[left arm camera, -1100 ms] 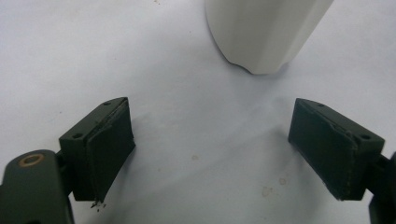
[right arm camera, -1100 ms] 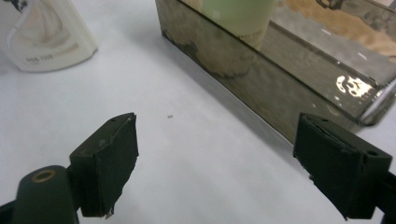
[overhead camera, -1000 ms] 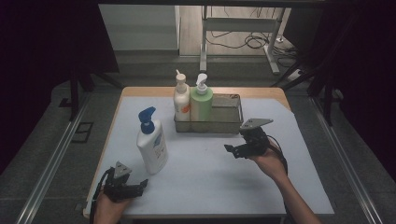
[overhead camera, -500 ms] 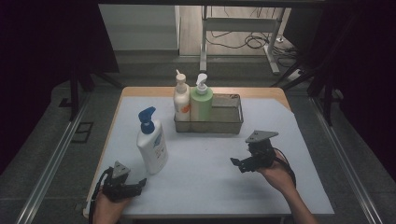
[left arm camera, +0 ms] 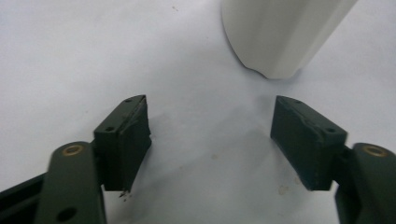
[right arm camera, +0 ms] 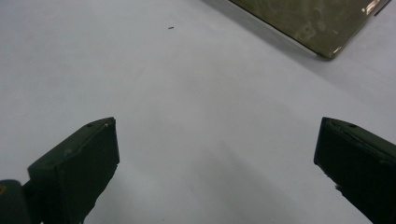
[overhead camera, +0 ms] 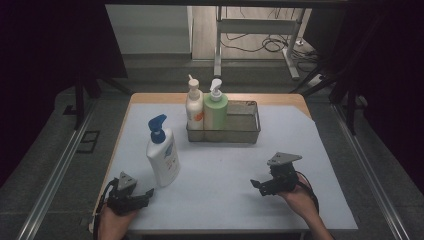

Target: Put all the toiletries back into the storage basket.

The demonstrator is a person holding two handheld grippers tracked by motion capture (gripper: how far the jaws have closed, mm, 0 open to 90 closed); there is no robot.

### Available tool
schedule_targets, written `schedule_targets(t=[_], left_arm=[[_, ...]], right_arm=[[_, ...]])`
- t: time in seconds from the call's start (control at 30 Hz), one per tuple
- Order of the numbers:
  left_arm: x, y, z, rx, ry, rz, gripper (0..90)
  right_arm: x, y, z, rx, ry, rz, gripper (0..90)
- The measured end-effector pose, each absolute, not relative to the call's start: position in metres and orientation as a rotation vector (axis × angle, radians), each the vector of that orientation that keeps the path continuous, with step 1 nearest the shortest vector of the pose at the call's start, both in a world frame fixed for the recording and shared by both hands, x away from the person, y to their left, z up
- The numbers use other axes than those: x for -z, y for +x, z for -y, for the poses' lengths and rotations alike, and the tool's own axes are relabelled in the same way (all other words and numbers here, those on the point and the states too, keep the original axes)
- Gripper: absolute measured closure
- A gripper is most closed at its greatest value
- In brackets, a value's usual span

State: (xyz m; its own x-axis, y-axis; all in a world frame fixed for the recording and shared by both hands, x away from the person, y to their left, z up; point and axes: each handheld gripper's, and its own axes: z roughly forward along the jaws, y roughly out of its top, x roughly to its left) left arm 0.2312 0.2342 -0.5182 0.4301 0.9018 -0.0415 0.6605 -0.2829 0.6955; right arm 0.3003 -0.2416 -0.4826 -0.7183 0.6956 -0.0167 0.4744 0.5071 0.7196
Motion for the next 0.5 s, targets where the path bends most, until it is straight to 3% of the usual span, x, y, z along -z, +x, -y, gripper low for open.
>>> schedule_targets(t=[0.1,0.5], left_arm=[[0.515,0.232,-0.236,-0.471,2.026,-1.295,37.5],[0.511,0.242,-0.234,-0.467,2.021,-1.270,51.1]], right_arm=[[0.492,0.298,0.242,-1.016,0.979,-2.459,0.7],[0.518,0.295,0.245,-0.971,0.993,-2.485,1.8]])
